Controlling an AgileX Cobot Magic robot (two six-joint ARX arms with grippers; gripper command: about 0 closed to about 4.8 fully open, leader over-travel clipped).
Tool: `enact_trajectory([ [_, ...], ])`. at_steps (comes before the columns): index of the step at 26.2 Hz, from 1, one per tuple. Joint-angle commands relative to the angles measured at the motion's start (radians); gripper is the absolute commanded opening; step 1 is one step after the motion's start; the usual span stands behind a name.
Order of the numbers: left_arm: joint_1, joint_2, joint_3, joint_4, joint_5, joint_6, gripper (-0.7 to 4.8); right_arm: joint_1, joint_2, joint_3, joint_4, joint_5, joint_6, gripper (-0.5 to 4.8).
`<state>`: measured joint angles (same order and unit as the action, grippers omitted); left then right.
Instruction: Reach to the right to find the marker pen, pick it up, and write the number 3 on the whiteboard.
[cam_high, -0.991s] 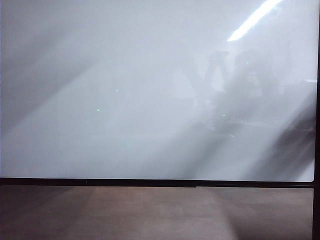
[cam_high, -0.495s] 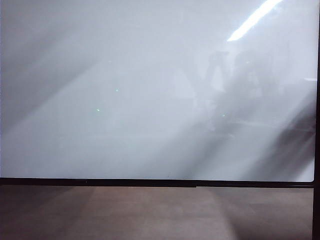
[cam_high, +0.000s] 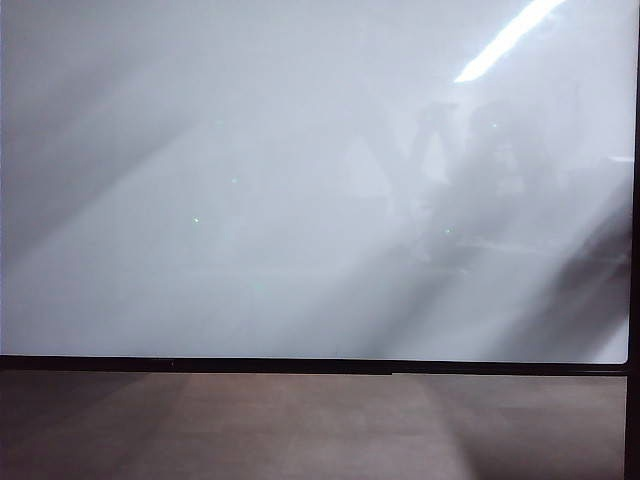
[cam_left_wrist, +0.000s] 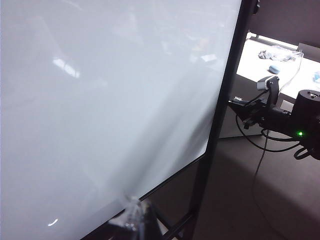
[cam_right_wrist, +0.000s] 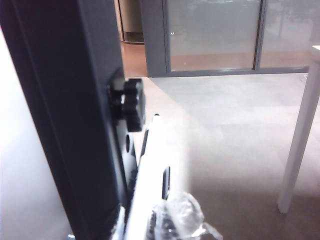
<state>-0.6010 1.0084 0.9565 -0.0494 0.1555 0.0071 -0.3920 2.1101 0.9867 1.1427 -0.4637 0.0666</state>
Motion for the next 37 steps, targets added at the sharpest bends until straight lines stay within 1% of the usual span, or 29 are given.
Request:
enact_trajectory([
  [1, -0.002, -0.002, 0.002, 0.005, 0.006, 0.004, -0.05, 0.002, -0.006, 0.002, 0.013, -0.002, 0.000, 0.47],
  [5, -0.002, -0.002, 0.002, 0.005, 0.006, 0.004, -0.05, 0.002, -0.006, 0.002, 0.019, -0.003, 0.000, 0.48],
  [9, -0.002, -0.002, 0.002, 0.005, 0.006, 0.004, -0.05, 0.000, -0.009, 0.002, 0.089, -0.006, 0.002, 0.48],
  [12, -0.002, -0.002, 0.002, 0.005, 0.006, 0.004, -0.05, -0.006, -0.018, 0.002, 0.106, -0.006, 0.016, 0.48],
  [16, -0.002, -0.003, 0.002, 0.006, 0.006, 0.004, -0.05, -0.046, -0.044, 0.000, 0.111, -0.002, 0.051, 0.48],
  [19, -0.002, -0.003, 0.002, 0.006, 0.006, 0.004, -0.05, -0.108, -0.074, 0.000, 0.111, -0.011, 0.109, 0.48],
  [21, -0.002, -0.003, 0.002, 0.005, 0.006, 0.004, -0.05, -0.132, -0.099, -0.001, 0.111, -0.021, 0.125, 0.48],
  [22, -0.002, -0.003, 0.002, 0.005, 0.006, 0.004, -0.05, -0.145, -0.124, -0.002, 0.111, -0.041, 0.127, 0.48],
  [26, -0.002, -0.003, 0.002, 0.005, 0.006, 0.003, -0.05, -0.180, -0.236, -0.005, 0.111, -0.097, 0.204, 0.48],
  [32, -0.002, -0.002, 0.002, 0.005, 0.006, 0.003, -0.05, -0.191, -0.455, -0.006, 0.101, -0.123, 0.274, 0.48],
  [35, -0.002, -0.003, 0.002, 0.005, 0.006, 0.003, -0.05, -0.191, -0.605, -0.007, 0.014, -0.127, 0.292, 0.48],
  [37, -0.002, -0.003, 0.002, 0.005, 0.006, 0.003, -0.05, -0.189, -0.703, -0.007, -0.032, -0.164, 0.313, 0.49],
])
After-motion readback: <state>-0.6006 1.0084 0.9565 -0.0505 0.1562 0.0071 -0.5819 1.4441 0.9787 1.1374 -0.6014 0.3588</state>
